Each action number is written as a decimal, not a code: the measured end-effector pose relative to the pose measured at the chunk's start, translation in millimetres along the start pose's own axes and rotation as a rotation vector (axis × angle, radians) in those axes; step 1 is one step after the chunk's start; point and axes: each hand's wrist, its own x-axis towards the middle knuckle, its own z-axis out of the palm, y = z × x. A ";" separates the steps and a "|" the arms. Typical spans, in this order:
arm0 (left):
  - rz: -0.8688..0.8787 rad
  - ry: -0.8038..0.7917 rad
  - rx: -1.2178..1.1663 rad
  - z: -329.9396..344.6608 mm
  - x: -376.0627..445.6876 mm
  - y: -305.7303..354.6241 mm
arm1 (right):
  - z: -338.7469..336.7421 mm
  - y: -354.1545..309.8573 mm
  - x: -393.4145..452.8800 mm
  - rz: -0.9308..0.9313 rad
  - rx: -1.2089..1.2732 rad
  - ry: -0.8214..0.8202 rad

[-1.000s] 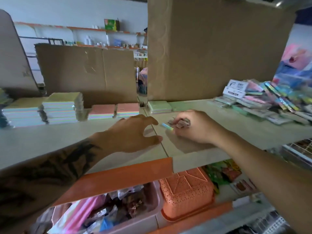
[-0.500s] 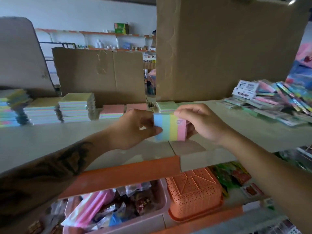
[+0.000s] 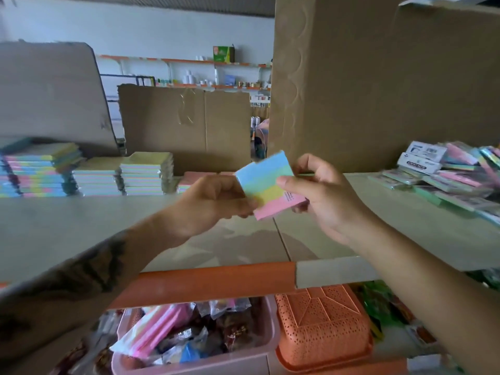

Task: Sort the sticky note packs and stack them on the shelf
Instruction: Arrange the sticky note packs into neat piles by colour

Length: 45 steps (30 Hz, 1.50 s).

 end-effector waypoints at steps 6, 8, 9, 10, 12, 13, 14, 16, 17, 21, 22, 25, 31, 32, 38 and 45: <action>-0.051 0.206 -0.012 -4.2 -33.4 6.9 | 30.4 3.3 -7.5 0.160 0.379 -0.076; -0.028 0.320 -0.025 -4.4 -45.4 11.0 | 39.7 6.4 -11.1 0.142 0.277 -0.118; -0.013 0.373 -0.014 -5.4 -52.0 12.8 | 44.1 9.5 -13.0 0.096 0.160 -0.134; 0.001 0.420 0.000 -7.7 -58.5 14.1 | 48.3 12.5 -14.5 0.022 0.026 -0.136; 0.003 0.478 0.022 -16.0 -71.0 14.7 | 55.8 14.7 -19.1 -0.199 -0.220 -0.131; -0.003 0.491 0.027 -21.4 -76.6 14.3 | 59.4 14.5 -21.2 -0.342 -0.344 -0.152; -0.006 0.492 0.030 -27.9 -81.9 13.6 | 62.9 14.2 -21.8 -0.497 -0.474 -0.199; 0.006 0.453 0.052 -42.8 -91.6 11.6 | 70.1 10.6 -19.3 -0.756 -0.747 -0.341; 0.015 0.423 0.072 -50.8 -95.9 10.1 | 74.5 7.0 -16.9 -0.827 -0.877 -0.401; 0.009 0.296 0.161 -84.9 -111.4 4.0 | 104.3 -2.5 -4.0 -0.955 -1.144 -0.473; 0.001 0.278 0.169 -94.5 -115.5 3.2 | 114.9 -3.3 -0.3 -0.983 -1.143 -0.472; -0.044 0.248 0.176 -125.5 -131.0 -2.4 | 154.2 -4.7 12.6 -1.054 -1.140 -0.467; -0.155 0.238 0.262 -199.9 -162.2 -23.8 | 230.4 3.3 30.0 -1.015 -1.138 -0.536; -0.174 0.231 0.382 -216.9 -167.8 -30.6 | 243.3 3.9 34.8 -0.996 -1.130 -0.553; -0.422 0.053 1.035 -309.1 -212.4 -59.4 | 314.3 -1.7 77.7 -0.816 -0.982 -0.535; -0.597 -0.087 1.073 -344.4 -231.0 -71.1 | 380.7 -9.3 171.4 -0.584 -0.887 -0.383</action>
